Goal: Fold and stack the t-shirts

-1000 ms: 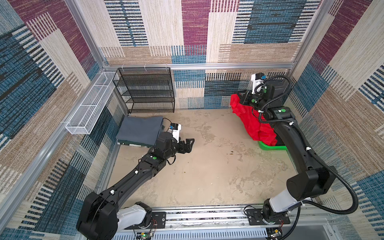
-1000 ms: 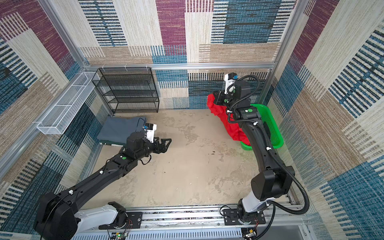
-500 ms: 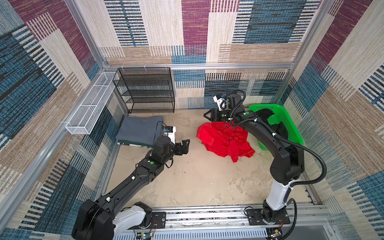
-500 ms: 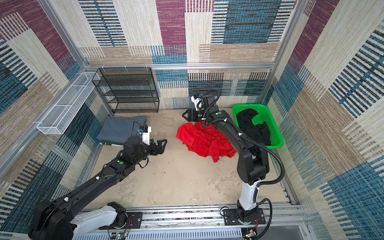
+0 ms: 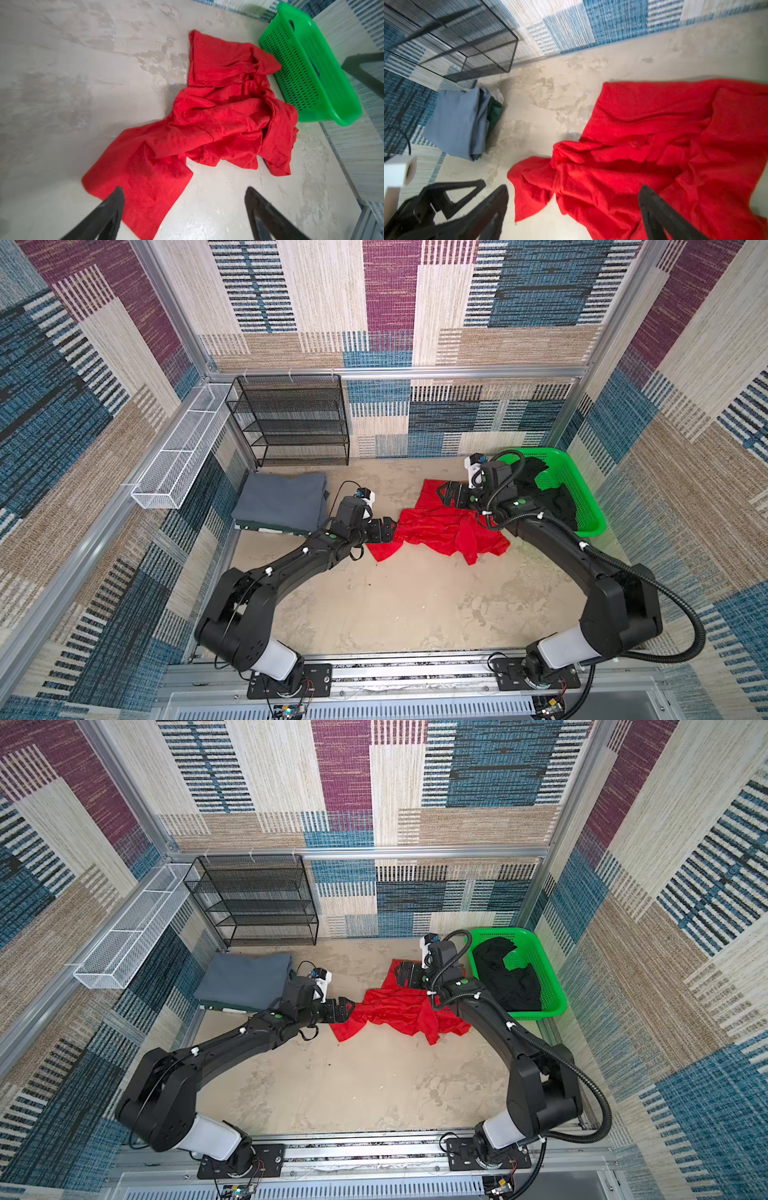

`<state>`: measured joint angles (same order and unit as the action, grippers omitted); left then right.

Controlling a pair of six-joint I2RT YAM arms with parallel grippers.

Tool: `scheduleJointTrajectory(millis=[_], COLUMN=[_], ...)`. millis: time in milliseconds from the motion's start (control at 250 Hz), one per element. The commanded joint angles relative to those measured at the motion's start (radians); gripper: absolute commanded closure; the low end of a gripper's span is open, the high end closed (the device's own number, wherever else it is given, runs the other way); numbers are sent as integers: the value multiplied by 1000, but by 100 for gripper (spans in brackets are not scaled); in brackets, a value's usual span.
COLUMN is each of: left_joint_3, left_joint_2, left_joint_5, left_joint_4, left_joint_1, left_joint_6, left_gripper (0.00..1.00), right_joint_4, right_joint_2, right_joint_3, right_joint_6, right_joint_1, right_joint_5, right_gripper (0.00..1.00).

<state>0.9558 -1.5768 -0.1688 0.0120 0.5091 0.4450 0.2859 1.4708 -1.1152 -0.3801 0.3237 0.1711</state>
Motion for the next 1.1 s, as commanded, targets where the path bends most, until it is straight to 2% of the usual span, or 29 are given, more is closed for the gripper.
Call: scheduleJointTrajectory(millis=[0,236,332,508,576,628,732,788,848,884,912,988,1008,1100], left_joint_3=[53,154,167,199,212,227,270,291,307,312,316,327,331,359], left_joint_2=[-85,-242,-275,-318,-334,-349,-382,-398,-408,-411,-413,-412,-410,-405], left_joint_5=[-35,25,50,109,129,141,153,158,160,161,161,163,168,179], left_joint_4=[-62,-150,-158,-195,-206,-219,-263,-282,-291,-291,-292,-297,-301,-320], left_joint_1=[3,3,3,3,3,2,3,2,-1,-4,-7,-20,-25,-53], left_joint_6=[-17,-67,-79,-95,-101,-102,-109,-116,-118,-117,-115,-114,-115,-121], left_gripper=[11,16,17,21,25,33,52,56,66,67,64,64,64,79], right_joint_4=[-32,-69,-78,-118,-124,-136,-147,-145,-139,-143,-148,-145,-142,-119], right_joint_2=[-70,-173,-170,-125,-93,-66,-15,14,40,48,57,62,61,40], right_joint_3=[124,386,432,451,437,426,406,396,386,383,384,373,371,357], right_joint_6=[-40,-101,-108,-94,-86,-77,-65,-57,-49,-40,-29,-10,-3,9], right_joint_1=[-6,-11,-11,-12,-12,-12,-14,-15,-15,-15,-15,-15,-15,-15], right_joint_5=[-40,-65,-77,-68,-76,-80,-102,-127,-181,-202,-208,-212,-212,-234], right_gripper=[1,1,0,7,15,23,29,34,41,43,46,59,65,90])
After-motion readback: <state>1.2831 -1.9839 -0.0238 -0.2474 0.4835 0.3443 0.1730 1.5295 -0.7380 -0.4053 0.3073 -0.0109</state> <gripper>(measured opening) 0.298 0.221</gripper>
